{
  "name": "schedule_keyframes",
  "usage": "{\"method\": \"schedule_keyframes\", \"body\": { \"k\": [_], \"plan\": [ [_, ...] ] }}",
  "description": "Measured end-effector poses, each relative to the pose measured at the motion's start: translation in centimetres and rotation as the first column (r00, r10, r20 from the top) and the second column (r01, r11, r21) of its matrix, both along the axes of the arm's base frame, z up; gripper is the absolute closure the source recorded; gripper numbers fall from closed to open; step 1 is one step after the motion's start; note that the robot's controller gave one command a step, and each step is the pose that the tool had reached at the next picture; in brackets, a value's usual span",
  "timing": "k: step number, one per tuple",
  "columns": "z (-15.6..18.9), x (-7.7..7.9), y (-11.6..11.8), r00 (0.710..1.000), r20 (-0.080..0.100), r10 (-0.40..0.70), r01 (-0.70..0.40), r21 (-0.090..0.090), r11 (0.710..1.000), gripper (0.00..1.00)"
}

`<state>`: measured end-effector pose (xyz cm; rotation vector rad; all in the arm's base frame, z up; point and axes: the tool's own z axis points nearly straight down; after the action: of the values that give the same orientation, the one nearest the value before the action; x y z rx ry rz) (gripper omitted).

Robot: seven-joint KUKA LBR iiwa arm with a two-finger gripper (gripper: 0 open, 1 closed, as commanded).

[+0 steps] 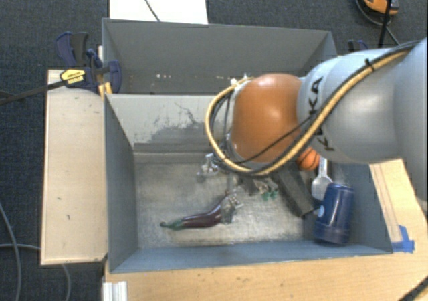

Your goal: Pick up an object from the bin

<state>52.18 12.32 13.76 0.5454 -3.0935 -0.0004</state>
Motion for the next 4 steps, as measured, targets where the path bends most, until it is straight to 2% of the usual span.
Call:
{"method": "schedule_keyframes", "body": {
  "k": [1, 2, 4],
  "plan": [
    [-6.5, 0.3, 0.4, 0.982, 0.004, 0.186, -0.187, 0.001, 0.982, 0.0],
    [-6.4, -0.9, -0.1, 0.997, 0.008, 0.074, -0.074, 0.004, 0.997, 1.0],
    [-6.0, -1.0, -0.2, 0.997, 0.003, 0.073, -0.073, 0.003, 0.997, 1.0]
  ]
}}
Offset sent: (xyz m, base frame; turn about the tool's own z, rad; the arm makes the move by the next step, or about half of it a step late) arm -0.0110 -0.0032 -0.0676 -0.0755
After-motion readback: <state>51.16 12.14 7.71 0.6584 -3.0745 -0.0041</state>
